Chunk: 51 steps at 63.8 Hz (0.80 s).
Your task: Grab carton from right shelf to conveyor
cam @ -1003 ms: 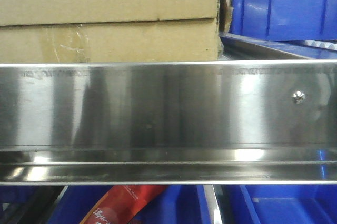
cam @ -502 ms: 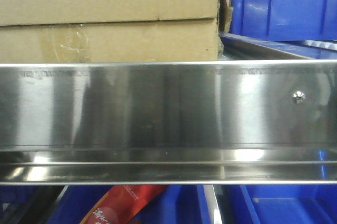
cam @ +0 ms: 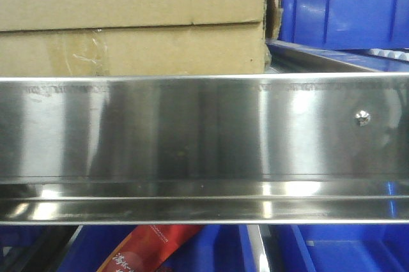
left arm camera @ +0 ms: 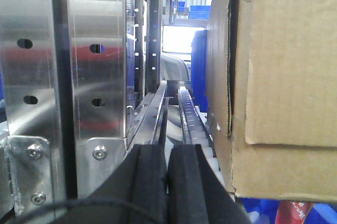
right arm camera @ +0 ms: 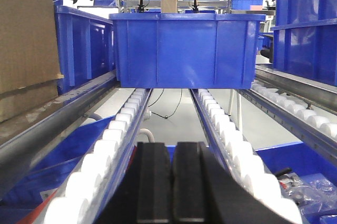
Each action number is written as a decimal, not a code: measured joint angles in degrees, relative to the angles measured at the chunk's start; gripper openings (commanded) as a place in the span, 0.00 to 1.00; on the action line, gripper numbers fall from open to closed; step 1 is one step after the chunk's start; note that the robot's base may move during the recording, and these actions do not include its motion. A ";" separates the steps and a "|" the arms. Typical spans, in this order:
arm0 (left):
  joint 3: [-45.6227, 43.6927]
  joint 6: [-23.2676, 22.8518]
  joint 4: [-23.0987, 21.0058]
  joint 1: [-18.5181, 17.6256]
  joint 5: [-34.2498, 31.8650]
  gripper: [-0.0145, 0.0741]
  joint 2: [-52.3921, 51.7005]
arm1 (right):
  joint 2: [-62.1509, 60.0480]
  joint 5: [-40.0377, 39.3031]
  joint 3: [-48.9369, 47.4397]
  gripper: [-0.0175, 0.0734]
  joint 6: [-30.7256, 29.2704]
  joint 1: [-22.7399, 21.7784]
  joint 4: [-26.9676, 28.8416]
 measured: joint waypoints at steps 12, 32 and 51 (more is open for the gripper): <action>0.00 0.00 -0.86 0.00 -0.76 0.17 0.00 | 0.00 -2.03 0.00 0.12 0.00 0.00 0.10; -6.99 0.00 -0.99 0.00 -2.07 0.29 -0.09 | -0.16 9.63 -15.70 0.46 0.00 0.00 2.39; -34.40 0.12 3.37 -1.70 16.92 0.76 12.03 | 9.95 18.06 -35.08 0.82 0.00 -0.05 4.92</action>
